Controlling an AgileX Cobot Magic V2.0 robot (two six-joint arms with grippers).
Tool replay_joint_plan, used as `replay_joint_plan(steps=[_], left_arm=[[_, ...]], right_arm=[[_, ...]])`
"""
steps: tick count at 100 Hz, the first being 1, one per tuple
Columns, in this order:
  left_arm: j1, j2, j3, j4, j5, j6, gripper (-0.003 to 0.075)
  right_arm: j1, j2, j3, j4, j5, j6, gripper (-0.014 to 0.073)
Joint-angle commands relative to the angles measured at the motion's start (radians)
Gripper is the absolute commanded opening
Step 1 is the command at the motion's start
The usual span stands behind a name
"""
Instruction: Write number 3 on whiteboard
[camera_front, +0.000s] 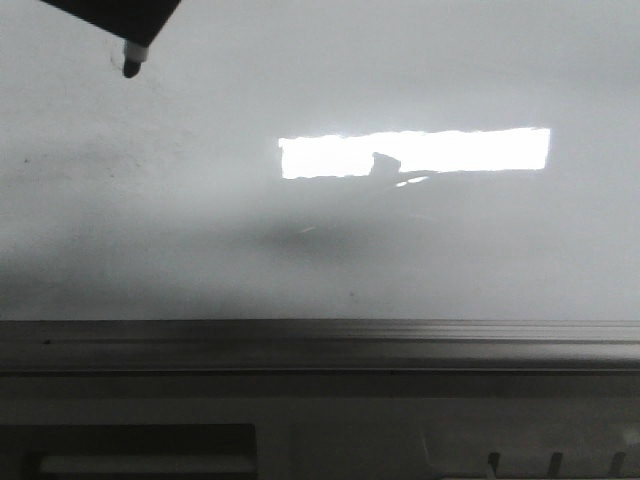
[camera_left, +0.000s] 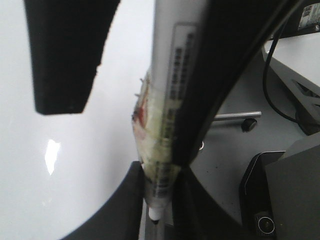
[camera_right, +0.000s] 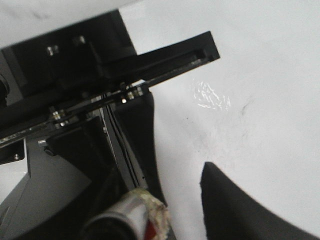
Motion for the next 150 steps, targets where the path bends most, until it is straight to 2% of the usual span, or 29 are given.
replay_joint_plan(steps=[1, 11, 17, 34, 41, 50, 64, 73, 88, 102, 118, 128, 150], left_arm=[[-0.008, -0.015, -0.034, -0.045, -0.022, -0.011, -0.0020], [-0.008, -0.015, -0.040, -0.054, -0.043, -0.017, 0.0018], [-0.008, -0.015, -0.042, -0.054, -0.059, -0.017, 0.0102], [-0.005, -0.046, -0.042, -0.053, -0.113, -0.150, 0.0499], [-0.005, -0.082, -0.042, -0.039, -0.139, -0.201, 0.0557], [0.018, -0.150, -0.040, -0.019, -0.173, -0.273, 0.0521], [0.107, -0.295, -0.001, 0.033, -0.276, -0.413, 0.0368], [0.174, -0.393, 0.059, 0.040, -0.342, -0.480, 0.0242], [0.277, -0.518, 0.179, 0.040, -0.365, -0.487, -0.0021], [0.327, -0.585, 0.248, 0.015, -0.365, -0.487, -0.0021], [0.335, -0.604, 0.262, -0.010, -0.361, -0.487, -0.0020], [0.335, -0.604, 0.262, -0.021, -0.361, -0.487, -0.0021], [0.335, -0.604, 0.262, -0.024, -0.361, -0.487, -0.0021]], right_arm=[[0.001, -0.009, -0.040, -0.004, -0.059, -0.007, 0.0162], [0.001, -0.009, -0.040, -0.004, -0.044, -0.007, -0.0069], [0.001, -0.009, -0.040, -0.001, -0.044, -0.005, -0.0062], [-0.008, -0.009, -0.040, -0.003, -0.080, -0.005, -0.0062], [-0.029, -0.009, -0.040, -0.003, -0.099, -0.005, -0.0062], [-0.081, -0.009, -0.040, -0.005, -0.111, -0.005, -0.0062], [-0.191, -0.009, -0.040, -0.005, -0.134, -0.005, -0.0062], [-0.249, -0.002, -0.040, -0.005, -0.160, -0.005, -0.0062], [-0.284, 0.042, -0.040, -0.005, -0.169, -0.005, -0.0062], [-0.284, 0.090, -0.040, -0.005, -0.201, -0.005, -0.0062], [-0.284, 0.123, -0.040, -0.036, -0.205, -0.005, -0.0062], [-0.299, 0.128, -0.040, -0.078, -0.166, -0.005, -0.0059], [-0.395, 0.107, -0.040, -0.082, -0.034, -0.003, -0.0056]])
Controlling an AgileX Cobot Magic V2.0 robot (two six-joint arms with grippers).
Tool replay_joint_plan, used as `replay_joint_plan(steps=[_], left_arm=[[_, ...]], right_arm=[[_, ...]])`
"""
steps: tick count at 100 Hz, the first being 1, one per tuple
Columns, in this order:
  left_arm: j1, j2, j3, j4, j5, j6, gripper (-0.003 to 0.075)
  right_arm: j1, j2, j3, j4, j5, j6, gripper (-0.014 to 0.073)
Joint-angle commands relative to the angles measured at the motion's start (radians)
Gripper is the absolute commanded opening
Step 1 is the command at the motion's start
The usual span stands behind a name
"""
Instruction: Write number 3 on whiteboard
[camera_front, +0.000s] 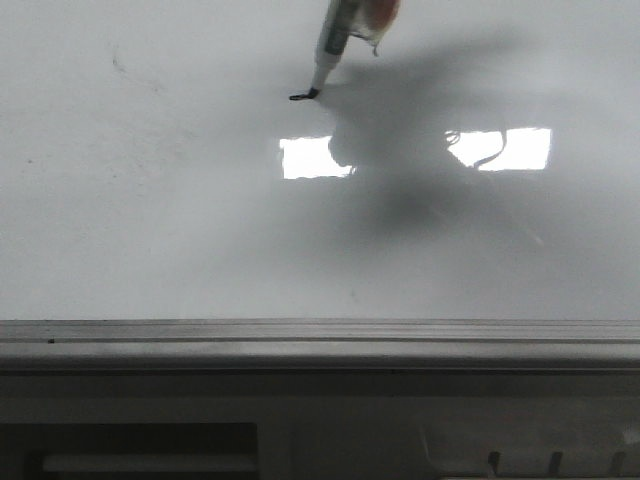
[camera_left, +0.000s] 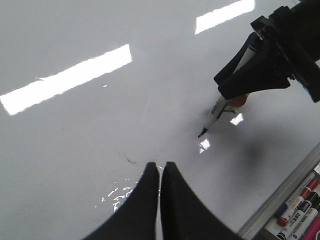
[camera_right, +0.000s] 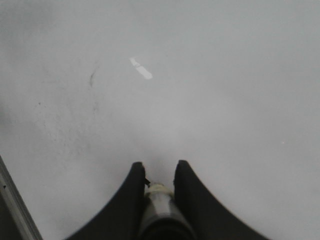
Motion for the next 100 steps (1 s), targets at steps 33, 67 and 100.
replay_joint_plan(steps=[33, 67, 100], left_arm=[[0.004, 0.004, -0.024, -0.039, -0.065, -0.012, -0.0021], [0.004, 0.004, -0.024, -0.048, -0.065, -0.012, -0.0020], [0.004, 0.004, -0.024, -0.050, -0.064, -0.012, -0.0021]], right_arm=[[0.028, -0.005, 0.025, 0.069, -0.091, -0.003, -0.0056], [0.037, 0.047, 0.025, 0.072, -0.087, -0.003, -0.0056], [-0.047, -0.050, 0.025, 0.070, 0.059, -0.003, -0.0056]])
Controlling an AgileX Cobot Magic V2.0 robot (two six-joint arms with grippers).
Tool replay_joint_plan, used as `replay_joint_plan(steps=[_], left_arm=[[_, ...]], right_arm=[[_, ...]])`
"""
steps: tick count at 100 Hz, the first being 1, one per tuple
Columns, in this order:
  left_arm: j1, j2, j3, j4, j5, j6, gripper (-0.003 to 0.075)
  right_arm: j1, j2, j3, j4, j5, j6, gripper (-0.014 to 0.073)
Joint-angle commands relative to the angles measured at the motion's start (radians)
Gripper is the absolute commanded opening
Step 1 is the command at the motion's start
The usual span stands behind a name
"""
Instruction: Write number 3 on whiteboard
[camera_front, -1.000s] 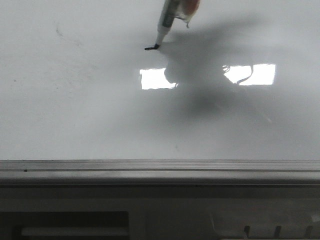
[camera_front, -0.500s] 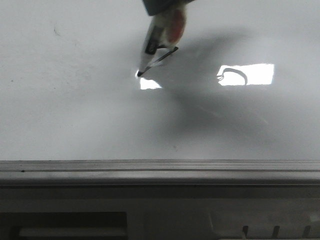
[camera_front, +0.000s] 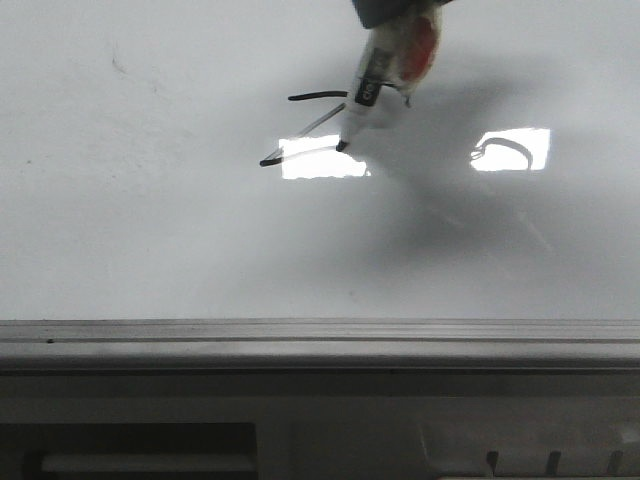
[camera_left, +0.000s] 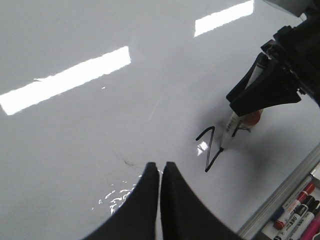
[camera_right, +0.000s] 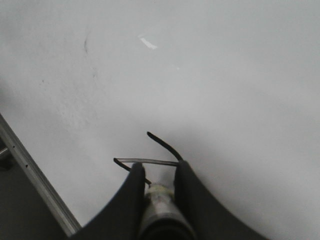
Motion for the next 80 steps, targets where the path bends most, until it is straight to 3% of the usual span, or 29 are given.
replay_joint_plan(steps=[1, 22, 48, 69, 80], left_arm=[[0.004, 0.004, -0.024, -0.035, -0.060, -0.012, -0.0021], [0.004, 0.004, -0.024, -0.035, -0.059, -0.012, -0.0021], [0.004, 0.004, -0.024, -0.035, -0.059, -0.012, -0.0020], [0.004, 0.004, -0.026, -0.142, -0.040, -0.014, -0.0018], [0.004, 0.046, -0.079, -0.166, 0.104, -0.014, 0.0032]], right_arm=[[-0.016, -0.023, -0.017, -0.048, -0.014, -0.027, -0.0056], [0.055, 0.035, 0.061, 0.091, -0.173, -0.027, -0.0056], [0.143, 0.142, 0.069, 0.101, -0.268, -0.027, -0.0056], [0.154, -0.026, -0.036, 0.112, -0.122, -0.029, -0.0064], [0.154, -0.128, -0.127, 0.088, -0.009, -0.094, -0.0064]])
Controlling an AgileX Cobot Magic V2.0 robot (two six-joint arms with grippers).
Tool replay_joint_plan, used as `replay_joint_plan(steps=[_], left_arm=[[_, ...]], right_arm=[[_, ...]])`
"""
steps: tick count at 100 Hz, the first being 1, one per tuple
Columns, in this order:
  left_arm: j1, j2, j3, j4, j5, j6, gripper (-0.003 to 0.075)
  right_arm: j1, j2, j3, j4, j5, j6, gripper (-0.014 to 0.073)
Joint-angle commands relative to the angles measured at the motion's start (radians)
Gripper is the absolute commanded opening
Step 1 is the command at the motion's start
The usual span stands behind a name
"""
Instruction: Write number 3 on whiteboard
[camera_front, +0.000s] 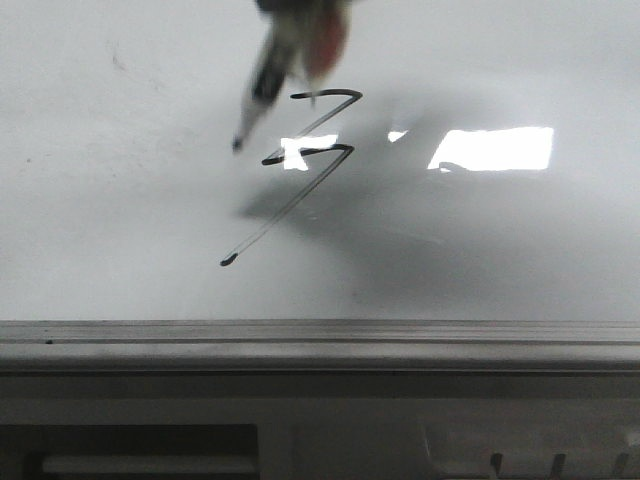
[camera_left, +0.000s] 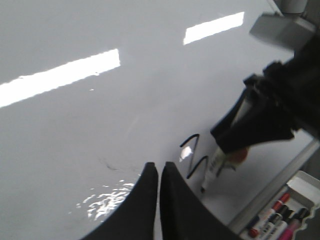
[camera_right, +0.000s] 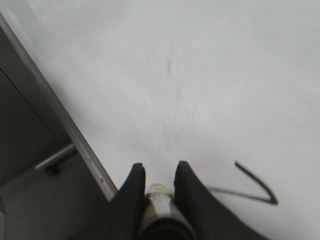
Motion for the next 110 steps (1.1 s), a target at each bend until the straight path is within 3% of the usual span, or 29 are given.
replay_joint_plan(steps=[1, 17, 24, 38, 58, 79, 110], left_arm=[[0.004, 0.045, -0.073, -0.069, 0.074, -0.012, 0.0046], [0.000, 0.204, -0.213, -0.106, 0.324, 0.017, 0.0293], [0.000, 0.267, -0.269, -0.169, 0.421, 0.102, 0.0351], [-0.036, 0.349, -0.326, -0.312, 0.501, 0.253, 0.0342], [-0.148, 0.415, -0.335, -0.285, 0.501, 0.304, 0.0342], [-0.232, 0.450, -0.335, -0.295, 0.448, 0.304, 0.0340], [-0.259, 0.470, -0.335, -0.299, 0.434, 0.304, 0.0244]], right_arm=[[-0.003, -0.108, -0.103, -0.027, 0.036, -0.074, -0.0064], [-0.003, -0.157, -0.199, -0.027, 0.224, -0.193, -0.0064], [-0.003, -0.153, -0.225, -0.024, 0.324, -0.195, -0.0064], [-0.003, -0.151, -0.231, 0.055, 0.399, -0.200, -0.0064], [0.040, -0.153, -0.232, 0.256, 0.375, -0.386, -0.0064], [0.131, -0.153, -0.238, 0.261, 0.318, -0.405, -0.0064], [0.195, -0.153, -0.238, 0.261, 0.284, -0.411, -0.0064]])
